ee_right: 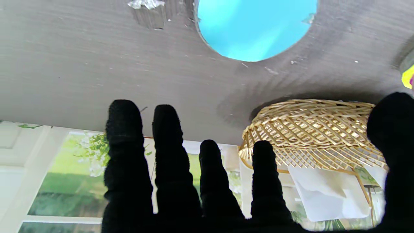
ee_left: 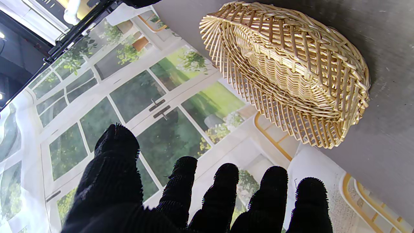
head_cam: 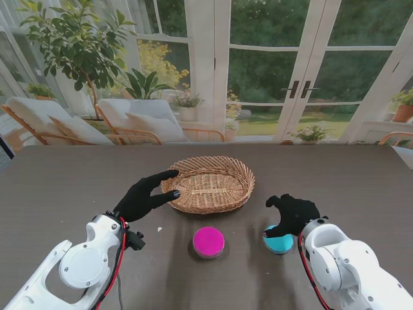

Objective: Stack culture dishes into a storage basket

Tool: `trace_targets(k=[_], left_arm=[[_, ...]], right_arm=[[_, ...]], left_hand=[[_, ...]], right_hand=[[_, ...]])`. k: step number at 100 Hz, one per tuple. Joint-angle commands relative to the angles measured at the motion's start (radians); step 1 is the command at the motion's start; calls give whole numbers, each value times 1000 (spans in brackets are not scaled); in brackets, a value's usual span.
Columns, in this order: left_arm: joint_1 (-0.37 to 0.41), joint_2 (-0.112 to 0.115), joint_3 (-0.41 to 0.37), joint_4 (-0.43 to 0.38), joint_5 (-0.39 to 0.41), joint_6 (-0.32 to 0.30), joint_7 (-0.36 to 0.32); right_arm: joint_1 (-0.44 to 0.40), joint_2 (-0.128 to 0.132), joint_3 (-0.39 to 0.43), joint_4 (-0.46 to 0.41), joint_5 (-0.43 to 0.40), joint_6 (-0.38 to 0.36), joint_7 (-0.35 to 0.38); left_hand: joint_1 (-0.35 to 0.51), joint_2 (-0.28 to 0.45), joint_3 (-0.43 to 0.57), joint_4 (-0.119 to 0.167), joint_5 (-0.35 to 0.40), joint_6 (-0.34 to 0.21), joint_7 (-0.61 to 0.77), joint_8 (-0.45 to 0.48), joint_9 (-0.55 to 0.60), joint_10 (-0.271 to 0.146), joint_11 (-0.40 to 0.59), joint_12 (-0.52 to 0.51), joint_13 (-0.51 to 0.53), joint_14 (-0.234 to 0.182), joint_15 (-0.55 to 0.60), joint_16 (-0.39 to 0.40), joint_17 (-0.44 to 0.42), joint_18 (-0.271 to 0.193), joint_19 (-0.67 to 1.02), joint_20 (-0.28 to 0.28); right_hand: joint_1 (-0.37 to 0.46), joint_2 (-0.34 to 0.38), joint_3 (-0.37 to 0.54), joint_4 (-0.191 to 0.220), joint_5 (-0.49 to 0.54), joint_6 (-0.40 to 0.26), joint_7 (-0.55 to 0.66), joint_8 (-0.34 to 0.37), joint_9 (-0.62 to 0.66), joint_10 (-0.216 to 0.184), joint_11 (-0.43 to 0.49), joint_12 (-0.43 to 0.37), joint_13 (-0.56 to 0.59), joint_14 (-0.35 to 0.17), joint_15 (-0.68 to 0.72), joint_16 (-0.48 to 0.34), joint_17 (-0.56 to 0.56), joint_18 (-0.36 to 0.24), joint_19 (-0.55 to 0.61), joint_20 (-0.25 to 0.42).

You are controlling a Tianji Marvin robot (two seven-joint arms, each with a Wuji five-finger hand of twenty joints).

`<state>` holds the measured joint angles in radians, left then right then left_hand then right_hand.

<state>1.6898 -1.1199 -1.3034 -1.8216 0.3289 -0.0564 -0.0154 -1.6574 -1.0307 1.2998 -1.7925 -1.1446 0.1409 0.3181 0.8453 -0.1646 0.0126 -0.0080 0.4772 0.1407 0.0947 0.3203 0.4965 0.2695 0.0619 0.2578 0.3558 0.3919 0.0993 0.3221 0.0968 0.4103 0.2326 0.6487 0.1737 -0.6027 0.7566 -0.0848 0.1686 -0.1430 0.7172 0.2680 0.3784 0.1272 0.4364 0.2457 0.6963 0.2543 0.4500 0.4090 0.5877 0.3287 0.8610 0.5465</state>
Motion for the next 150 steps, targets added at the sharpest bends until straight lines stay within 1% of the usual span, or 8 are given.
trace_targets(k=[1, 24, 42, 85, 109, 114, 122, 150], left_arm=[[6, -3, -2, -6, -3, -2, -17], [10, -3, -5, -11, -3, 0, -17], [13, -2, -7, -14, -5, 1, -20], [30, -3, -20, -26, -5, -2, -15], [35, -3, -23, -29, -5, -2, -13], [35, -3, -23, -31, -5, -1, -14], [36, -2, -24, -32, -6, 2, -17], [38, -2, -25, -34, -6, 3, -19]], right_arm=[[0, -1, -9, 17, -7, 12, 10], [18, 0, -43, 69, -25, 60, 2], [25, 0, -78, 96, -28, 122, -5], [38, 0, -146, 117, -39, 220, 7], [49, 1, -174, 134, -39, 250, 17], [52, 1, -182, 140, -40, 257, 15], [57, 0, -197, 154, -54, 272, -6], [77, 2, -234, 183, -49, 300, -10]], left_hand=[[29, 29, -17, 5, 17, -13, -1, -3, -19, -2, -15, -12, -38, 5, -20, 4, -12, 14, -32, 1], [29, 29, -17, 5, 18, -16, -1, -3, -20, -1, -15, -11, -38, 5, -20, 5, -10, 14, -31, 1], [31, 29, -17, 5, 21, -30, 1, -2, -21, 2, -16, -12, -37, 8, -20, 5, -8, 17, -30, 2], [29, 31, -18, 5, 21, -30, 1, -2, -21, 2, -16, -12, -37, 7, -20, 5, -7, 17, -29, 2], [29, 30, -18, 5, 19, -29, 0, -2, -20, 3, -15, -11, -37, 7, -20, 5, -7, 19, -29, 3], [29, 31, -18, 5, 19, -30, 0, -2, -21, 3, -16, -12, -37, 7, -20, 5, -7, 18, -29, 2], [28, 30, -18, 5, 23, -30, 2, -2, -21, 4, -16, -11, -37, 7, -20, 5, -6, 19, -29, 3], [29, 30, -18, 5, 22, -29, 1, -2, -18, 8, -14, -10, -36, 9, -19, 6, -5, 20, -29, 3]], right_hand=[[-6, -37, 6, 29, 15, -24, 13, 15, 23, 21, 30, 21, 23, -11, 66, 39, -238, 27, 78, 59], [-10, -46, 28, 47, -9, -38, 27, 59, -18, 38, 147, 70, 19, -53, 305, 142, -231, 19, 192, 111], [13, -55, 34, 54, -35, -35, 52, 114, -26, 55, 217, 117, 41, -74, 420, 185, -211, 11, 251, 145], [-24, -43, 26, 46, -86, -39, 38, 140, -75, 87, 221, 125, 32, -62, 424, 183, -211, 30, 260, 148], [-42, -34, 25, 39, -100, -15, -42, 144, -95, 103, 226, 123, 29, -60, 425, 186, -204, 35, 263, 150], [-51, -21, 26, 36, -97, -5, -81, 165, -101, 106, 228, 119, 21, -58, 412, 184, -209, 22, 264, 152], [-49, -11, 22, 35, -100, 7, -108, 183, -106, 111, 231, 117, 21, -57, 407, 184, -206, 12, 274, 156], [-13, -34, 26, 40, -100, 14, -138, 224, -101, 116, 252, 121, 43, -61, 428, 192, -185, 11, 294, 157]])
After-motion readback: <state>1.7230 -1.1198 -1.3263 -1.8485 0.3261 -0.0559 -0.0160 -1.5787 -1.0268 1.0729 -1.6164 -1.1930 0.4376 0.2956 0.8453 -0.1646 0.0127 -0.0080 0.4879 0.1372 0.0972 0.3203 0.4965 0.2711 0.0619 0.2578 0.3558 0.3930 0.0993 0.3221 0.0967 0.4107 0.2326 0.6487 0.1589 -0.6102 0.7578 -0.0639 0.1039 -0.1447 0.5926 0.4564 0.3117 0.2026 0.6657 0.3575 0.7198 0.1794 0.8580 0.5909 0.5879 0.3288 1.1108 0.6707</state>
